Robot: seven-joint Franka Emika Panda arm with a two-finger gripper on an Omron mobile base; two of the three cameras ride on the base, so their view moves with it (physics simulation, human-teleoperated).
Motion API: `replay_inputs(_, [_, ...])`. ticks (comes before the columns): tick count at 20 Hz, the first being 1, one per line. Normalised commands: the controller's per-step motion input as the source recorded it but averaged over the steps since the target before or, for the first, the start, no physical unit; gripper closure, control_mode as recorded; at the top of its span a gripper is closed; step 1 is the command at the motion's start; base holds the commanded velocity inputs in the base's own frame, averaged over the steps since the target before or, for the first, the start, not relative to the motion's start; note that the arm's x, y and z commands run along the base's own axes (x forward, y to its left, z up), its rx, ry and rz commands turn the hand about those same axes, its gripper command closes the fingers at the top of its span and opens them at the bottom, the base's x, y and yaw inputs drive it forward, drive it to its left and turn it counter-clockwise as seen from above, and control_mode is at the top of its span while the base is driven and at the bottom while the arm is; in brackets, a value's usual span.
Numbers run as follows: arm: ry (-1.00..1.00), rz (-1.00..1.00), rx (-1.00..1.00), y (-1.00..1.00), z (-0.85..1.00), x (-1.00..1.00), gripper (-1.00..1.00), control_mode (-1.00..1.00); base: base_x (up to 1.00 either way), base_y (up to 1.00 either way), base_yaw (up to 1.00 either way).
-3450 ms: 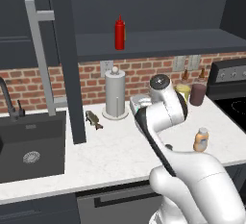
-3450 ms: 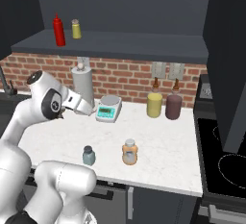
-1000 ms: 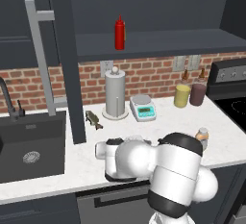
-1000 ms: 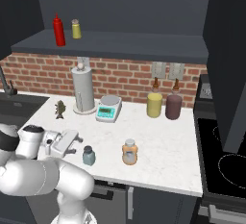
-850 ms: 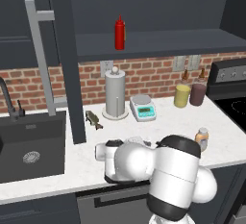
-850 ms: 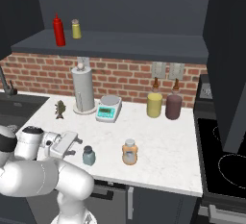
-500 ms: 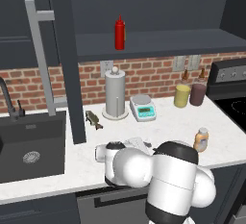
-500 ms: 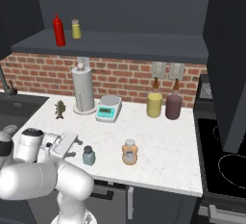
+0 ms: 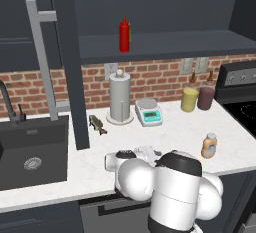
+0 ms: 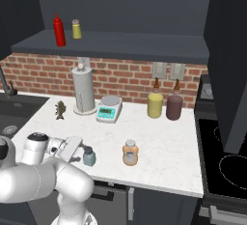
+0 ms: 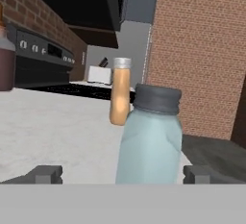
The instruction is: Put the shaker and condiment bottle from the counter next to their counterparts in the cabinet.
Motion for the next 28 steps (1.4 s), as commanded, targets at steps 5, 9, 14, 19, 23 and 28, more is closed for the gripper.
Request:
replay_inputs(5, [0.00, -0.05, 0.00, -0.07, -0.01, 0.01, -1.00, -1.00, 0.00, 0.00, 0.00])
replay_inputs(9, [0.00, -0.06, 0.00, -0.03, 0.00, 0.00, -1.00, -1.00, 0.00, 0.00, 0.00])
replay_inputs(14, [0.00, -0.06, 0.00, 0.00, 0.00, 0.09, -1.00, -1.00, 0.00, 0.00, 0.00])
replay_inputs(19, [0.00, -0.05, 0.00, 0.00, -0.02, 0.24, -1.00, -1.00, 0.00, 0.00, 0.00])
replay_inputs(23, [0.00, -0.02, 0.00, 0.00, -0.14, 0.35, -1.00, -1.00, 0.00, 0.00, 0.00])
replay_inputs(28, [0.00, 0.00, 0.00, 0.00, -0.35, -0.04, -1.00, -1.00, 0.00, 0.00, 0.00])
